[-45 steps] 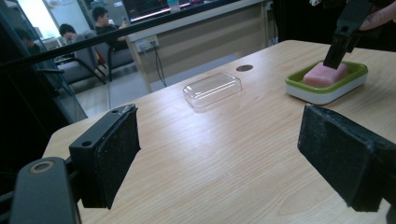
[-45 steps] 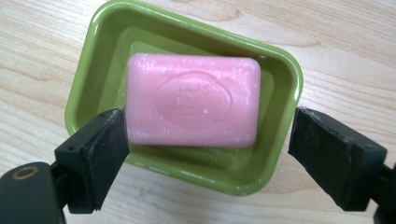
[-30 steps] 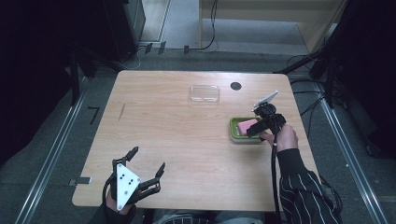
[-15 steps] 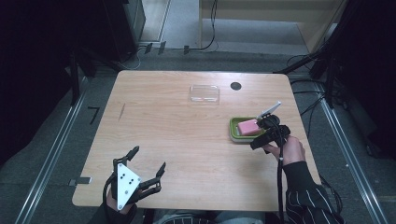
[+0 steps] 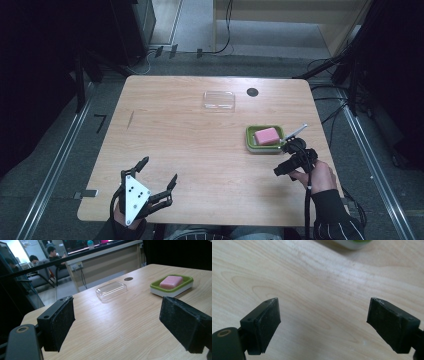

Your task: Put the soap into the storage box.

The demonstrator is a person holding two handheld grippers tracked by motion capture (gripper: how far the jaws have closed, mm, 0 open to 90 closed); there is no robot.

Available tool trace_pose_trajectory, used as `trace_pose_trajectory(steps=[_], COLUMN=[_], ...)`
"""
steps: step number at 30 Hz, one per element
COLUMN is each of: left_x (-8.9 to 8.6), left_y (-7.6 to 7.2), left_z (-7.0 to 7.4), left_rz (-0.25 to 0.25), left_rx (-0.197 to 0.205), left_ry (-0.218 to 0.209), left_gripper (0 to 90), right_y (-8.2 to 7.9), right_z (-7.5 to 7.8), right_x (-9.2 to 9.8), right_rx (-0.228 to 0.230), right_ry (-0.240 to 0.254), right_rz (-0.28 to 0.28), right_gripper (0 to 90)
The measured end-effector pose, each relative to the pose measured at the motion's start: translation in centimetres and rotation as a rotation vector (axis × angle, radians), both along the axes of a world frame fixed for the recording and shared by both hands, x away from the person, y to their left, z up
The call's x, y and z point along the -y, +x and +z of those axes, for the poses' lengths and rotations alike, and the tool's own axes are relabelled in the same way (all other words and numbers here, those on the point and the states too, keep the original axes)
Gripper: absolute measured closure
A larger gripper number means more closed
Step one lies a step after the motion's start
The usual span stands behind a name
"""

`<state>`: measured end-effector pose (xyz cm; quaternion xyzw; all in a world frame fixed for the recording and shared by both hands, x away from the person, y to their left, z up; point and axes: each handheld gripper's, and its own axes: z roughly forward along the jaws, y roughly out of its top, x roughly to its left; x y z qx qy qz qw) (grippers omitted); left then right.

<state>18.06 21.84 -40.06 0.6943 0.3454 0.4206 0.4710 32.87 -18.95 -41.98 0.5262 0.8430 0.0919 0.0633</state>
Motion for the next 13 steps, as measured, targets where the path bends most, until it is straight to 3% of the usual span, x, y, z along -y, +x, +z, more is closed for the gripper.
trace_pose_trajectory(steps=[8,13], left_x=[0.1,0.2], left_y=[0.0,0.1], left_z=[0.0,0.0], left_rz=[-0.001,-0.004], left_rx=[0.001,-0.002], left_ry=[-0.003,0.005], left_gripper=[13.1,13.1], right_y=[-1.8,-2.7], right_z=[-1.3,-1.8], right_x=[0.2,0.6], right_rx=[-0.029,-0.037], right_ry=[-0.008,0.005], right_rz=[0.030,0.013], right_gripper=[11.9,13.2])
